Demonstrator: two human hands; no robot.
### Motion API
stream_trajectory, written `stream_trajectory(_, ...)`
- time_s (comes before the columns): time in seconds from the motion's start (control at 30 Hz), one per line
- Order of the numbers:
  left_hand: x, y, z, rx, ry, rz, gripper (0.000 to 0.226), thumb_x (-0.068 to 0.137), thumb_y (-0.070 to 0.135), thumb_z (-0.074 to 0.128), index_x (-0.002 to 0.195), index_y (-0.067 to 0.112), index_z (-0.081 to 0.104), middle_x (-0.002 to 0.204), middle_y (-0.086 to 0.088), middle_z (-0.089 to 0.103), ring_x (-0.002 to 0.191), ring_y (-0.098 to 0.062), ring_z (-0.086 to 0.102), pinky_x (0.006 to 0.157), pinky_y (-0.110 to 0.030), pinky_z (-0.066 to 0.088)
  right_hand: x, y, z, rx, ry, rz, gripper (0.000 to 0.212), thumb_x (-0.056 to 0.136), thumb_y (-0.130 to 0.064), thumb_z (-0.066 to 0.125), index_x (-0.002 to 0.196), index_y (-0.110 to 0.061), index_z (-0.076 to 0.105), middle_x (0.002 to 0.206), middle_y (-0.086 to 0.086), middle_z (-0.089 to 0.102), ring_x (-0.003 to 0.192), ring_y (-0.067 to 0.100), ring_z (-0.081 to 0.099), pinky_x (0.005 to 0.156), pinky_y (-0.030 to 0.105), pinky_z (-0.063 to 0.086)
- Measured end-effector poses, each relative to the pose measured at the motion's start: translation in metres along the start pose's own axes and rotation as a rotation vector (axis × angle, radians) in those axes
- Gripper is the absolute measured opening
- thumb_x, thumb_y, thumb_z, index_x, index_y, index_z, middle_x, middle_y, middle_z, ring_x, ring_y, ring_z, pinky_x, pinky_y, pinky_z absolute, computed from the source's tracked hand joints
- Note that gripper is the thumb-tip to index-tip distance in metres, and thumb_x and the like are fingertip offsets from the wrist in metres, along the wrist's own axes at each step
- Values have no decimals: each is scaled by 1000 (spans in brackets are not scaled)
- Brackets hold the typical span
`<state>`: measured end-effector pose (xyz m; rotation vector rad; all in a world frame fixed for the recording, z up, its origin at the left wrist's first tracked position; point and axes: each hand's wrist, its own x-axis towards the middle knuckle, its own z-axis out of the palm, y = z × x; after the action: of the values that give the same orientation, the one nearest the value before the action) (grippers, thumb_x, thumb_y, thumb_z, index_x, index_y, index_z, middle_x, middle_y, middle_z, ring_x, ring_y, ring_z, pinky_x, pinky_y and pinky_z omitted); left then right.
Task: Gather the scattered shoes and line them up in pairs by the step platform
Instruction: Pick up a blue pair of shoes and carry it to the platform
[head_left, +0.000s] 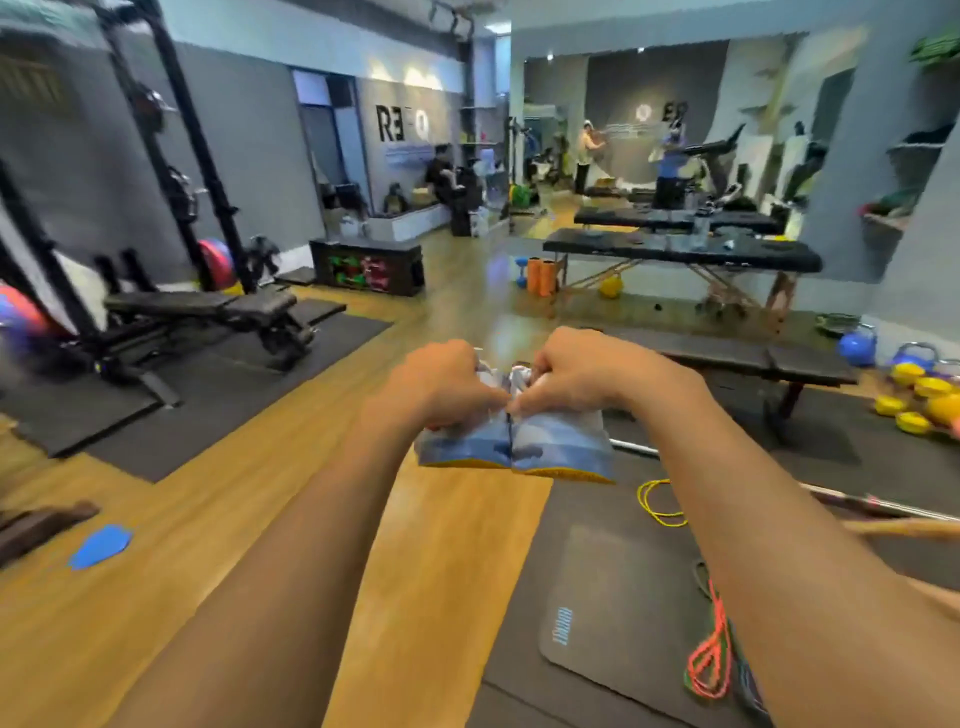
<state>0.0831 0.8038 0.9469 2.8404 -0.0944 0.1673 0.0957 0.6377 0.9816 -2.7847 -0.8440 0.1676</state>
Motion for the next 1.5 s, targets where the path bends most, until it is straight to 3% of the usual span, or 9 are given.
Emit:
stream_trajectory(0.07, -12, -60, -13, 10, 66, -89, 39, 75, 48, 64, 58, 13, 56, 101, -15, 69, 74, -30, 59, 49, -29, 33, 45, -44, 16, 21, -21, -99, 48, 75, -51, 70, 74, -3, 67, 65, 10, 54, 62, 24, 46, 51, 31, 32)
stream_trajectory(0.17, -29, -143, -29, 9, 132, -254, 29, 79, 49, 62, 94, 27, 73, 105, -8, 69, 87, -28, 62, 57, -29, 39, 113, -105, 37, 44, -54, -235, 49, 76, -48, 69, 80, 0, 67, 70, 14, 56, 64, 25, 45, 56, 31, 34)
stream_trajectory(0.23, -43, -191, -40, -3, 171, -371, 30, 80, 49, 62, 100, 30, 72, 97, -6, 68, 92, -29, 62, 65, -31, 44, 153, -144, 49, 64, -97, -327, 50, 76, -48, 69, 82, 1, 68, 70, 12, 55, 64, 24, 43, 56, 32, 34)
stream_trajectory(0.53, -148, -351, -102, -46, 284, -869, 32, 81, 42, 67, 69, 12, 70, 58, -7, 56, 56, -19, 52, 55, -31, 45, 273, -349, 113, 121, -323, -692, 58, 66, -56, 75, 72, 0, 65, 61, 9, 51, 57, 23, 42, 54, 30, 34)
stream_trajectory(0.63, -195, -403, -113, -102, 351, -1019, 40, 80, 38, 69, 58, 6, 59, 47, -3, 48, 46, -7, 42, 45, -25, 36, 292, -423, 138, 107, -412, -809, 53, 64, -56, 78, 68, -5, 61, 57, 7, 51, 54, 23, 44, 53, 28, 36)
stream_trajectory(0.77, -256, -479, -133, -183, 438, -1206, 40, 77, 42, 71, 59, 7, 62, 41, 0, 44, 35, -18, 45, 36, -20, 39, 319, -522, 173, 51, -481, -947, 53, 67, -57, 77, 55, -13, 50, 49, 2, 42, 48, 21, 37, 50, 27, 31)
stream_trajectory(0.93, -315, -581, -162, -241, 422, -1301, 49, 78, 46, 69, 84, -3, 68, 57, -9, 53, 46, -23, 51, 42, -26, 46, 343, -646, 208, 23, -571, -1006, 48, 69, -54, 78, 61, -13, 54, 49, 0, 47, 49, 21, 42, 49, 25, 35)
stream_trajectory(1.17, -376, -723, -201, -231, 472, -1365, 43, 81, 42, 67, 82, -1, 67, 59, -9, 53, 46, -24, 52, 41, -26, 44, 392, -795, 234, 33, -911, -1024, 45, 72, -30, 82, 109, -9, 67, 96, 8, 58, 78, 19, 58, 54, 23, 55)
stream_trajectory(1.5, -447, -926, -269, -267, 506, -1469, 31, 89, 41, 62, 75, 13, 58, 65, -7, 56, 52, -21, 55, 45, -26, 45, 489, -1036, 310, -22, -1019, -1091, 37, 81, -8, 74, 114, -18, 59, 104, 4, 48, 77, 20, 59, 53, 24, 55)
